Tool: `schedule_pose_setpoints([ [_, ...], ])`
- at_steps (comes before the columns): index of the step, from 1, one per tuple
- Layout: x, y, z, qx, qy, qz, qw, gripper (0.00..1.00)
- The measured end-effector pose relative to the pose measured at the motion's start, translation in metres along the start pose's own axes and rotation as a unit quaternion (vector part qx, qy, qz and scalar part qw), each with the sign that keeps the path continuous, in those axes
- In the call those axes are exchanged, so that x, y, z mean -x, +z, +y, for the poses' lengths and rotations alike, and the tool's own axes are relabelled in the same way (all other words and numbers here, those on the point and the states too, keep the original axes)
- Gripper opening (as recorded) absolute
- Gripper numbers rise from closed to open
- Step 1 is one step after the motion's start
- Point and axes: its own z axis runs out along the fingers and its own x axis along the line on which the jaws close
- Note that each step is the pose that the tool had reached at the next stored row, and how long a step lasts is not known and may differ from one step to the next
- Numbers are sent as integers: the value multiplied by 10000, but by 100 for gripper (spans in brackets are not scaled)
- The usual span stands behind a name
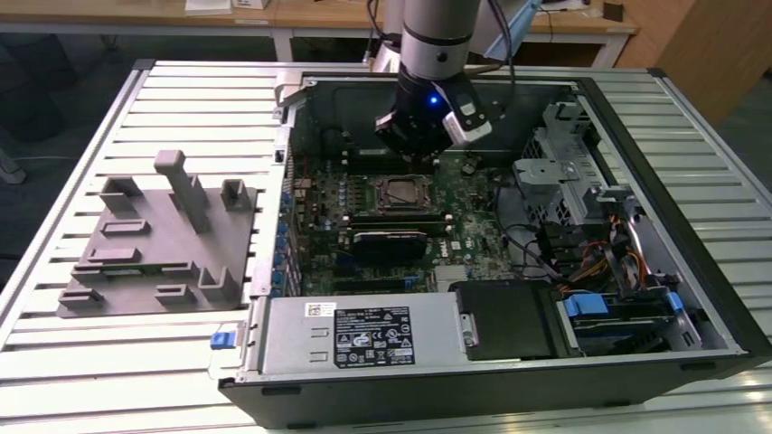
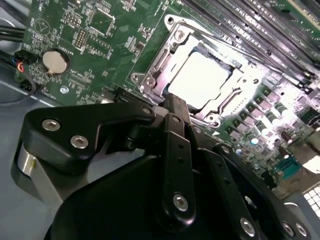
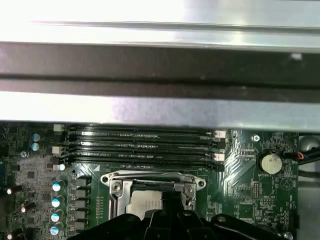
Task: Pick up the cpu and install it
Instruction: 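Install the second cpu locking lever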
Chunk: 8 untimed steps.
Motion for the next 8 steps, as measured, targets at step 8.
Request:
schedule_pose_setpoints([
  [8,-1,7,-93,1,1,0,10000,11],
])
